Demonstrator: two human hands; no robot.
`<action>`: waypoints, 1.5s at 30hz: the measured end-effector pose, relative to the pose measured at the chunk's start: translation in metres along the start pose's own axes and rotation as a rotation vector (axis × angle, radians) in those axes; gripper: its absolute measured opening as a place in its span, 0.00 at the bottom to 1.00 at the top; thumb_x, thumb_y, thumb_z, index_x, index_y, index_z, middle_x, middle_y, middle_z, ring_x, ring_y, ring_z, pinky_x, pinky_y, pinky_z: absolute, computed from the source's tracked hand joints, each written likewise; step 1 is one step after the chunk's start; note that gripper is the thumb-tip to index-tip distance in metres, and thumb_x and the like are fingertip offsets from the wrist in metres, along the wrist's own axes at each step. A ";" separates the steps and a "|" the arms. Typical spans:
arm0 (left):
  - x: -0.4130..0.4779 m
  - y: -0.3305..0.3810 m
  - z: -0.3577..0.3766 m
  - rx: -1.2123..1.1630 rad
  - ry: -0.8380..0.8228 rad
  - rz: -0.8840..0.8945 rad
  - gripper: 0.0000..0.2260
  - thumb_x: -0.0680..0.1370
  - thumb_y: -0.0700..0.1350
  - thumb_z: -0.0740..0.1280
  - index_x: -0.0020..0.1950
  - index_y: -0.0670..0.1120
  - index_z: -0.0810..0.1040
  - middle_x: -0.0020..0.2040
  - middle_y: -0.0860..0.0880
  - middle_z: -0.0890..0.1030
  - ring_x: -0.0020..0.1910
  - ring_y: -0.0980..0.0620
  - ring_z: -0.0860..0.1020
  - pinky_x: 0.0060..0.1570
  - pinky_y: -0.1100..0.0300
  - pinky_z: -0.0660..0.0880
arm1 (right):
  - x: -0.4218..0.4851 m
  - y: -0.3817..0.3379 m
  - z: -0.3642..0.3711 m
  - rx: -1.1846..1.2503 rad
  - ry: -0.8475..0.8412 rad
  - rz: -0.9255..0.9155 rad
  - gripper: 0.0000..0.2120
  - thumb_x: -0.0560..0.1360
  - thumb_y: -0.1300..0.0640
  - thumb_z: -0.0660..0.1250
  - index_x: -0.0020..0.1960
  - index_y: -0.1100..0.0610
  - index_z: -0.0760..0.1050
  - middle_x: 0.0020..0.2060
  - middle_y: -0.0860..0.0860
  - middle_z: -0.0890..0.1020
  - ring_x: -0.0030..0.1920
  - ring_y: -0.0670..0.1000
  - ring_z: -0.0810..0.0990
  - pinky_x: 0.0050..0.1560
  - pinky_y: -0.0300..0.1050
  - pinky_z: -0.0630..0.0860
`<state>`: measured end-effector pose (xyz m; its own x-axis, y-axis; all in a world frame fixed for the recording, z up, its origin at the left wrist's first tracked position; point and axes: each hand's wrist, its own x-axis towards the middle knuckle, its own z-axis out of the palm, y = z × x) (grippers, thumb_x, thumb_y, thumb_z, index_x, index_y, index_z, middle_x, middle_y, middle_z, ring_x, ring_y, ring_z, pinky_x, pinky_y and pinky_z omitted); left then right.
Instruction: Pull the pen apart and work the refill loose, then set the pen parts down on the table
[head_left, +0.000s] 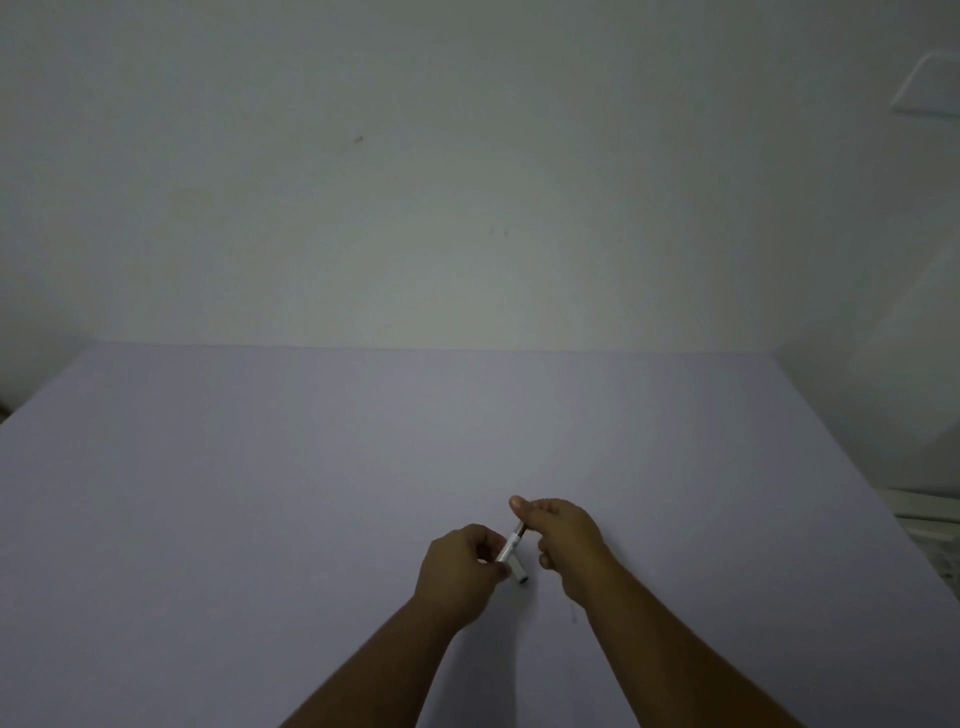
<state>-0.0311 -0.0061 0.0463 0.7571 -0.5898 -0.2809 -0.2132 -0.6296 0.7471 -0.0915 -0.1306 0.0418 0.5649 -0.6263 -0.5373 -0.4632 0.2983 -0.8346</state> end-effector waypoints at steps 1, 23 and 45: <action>0.001 0.000 0.000 -0.005 -0.006 -0.006 0.07 0.71 0.41 0.72 0.48 0.47 0.81 0.42 0.53 0.79 0.41 0.56 0.76 0.34 0.72 0.67 | 0.000 0.000 -0.001 0.028 -0.022 -0.023 0.07 0.71 0.53 0.71 0.42 0.57 0.79 0.35 0.52 0.77 0.30 0.48 0.70 0.29 0.40 0.69; -0.002 -0.040 -0.003 -0.267 -0.035 -0.274 0.06 0.70 0.41 0.73 0.42 0.51 0.80 0.38 0.53 0.81 0.38 0.55 0.79 0.31 0.66 0.76 | 0.035 0.039 0.020 -0.823 0.041 -0.164 0.10 0.74 0.52 0.65 0.35 0.53 0.72 0.41 0.55 0.81 0.47 0.56 0.81 0.47 0.47 0.77; -0.003 -0.032 0.001 -0.303 -0.145 -0.247 0.09 0.69 0.39 0.73 0.37 0.54 0.79 0.38 0.52 0.82 0.37 0.54 0.79 0.34 0.64 0.74 | 0.014 -0.012 0.010 0.405 -0.046 0.071 0.07 0.77 0.66 0.60 0.50 0.61 0.76 0.39 0.56 0.79 0.34 0.52 0.75 0.36 0.44 0.74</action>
<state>-0.0273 0.0154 0.0223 0.6635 -0.5182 -0.5397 0.1716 -0.5966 0.7839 -0.0714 -0.1359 0.0431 0.5757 -0.5636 -0.5923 -0.2009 0.6047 -0.7707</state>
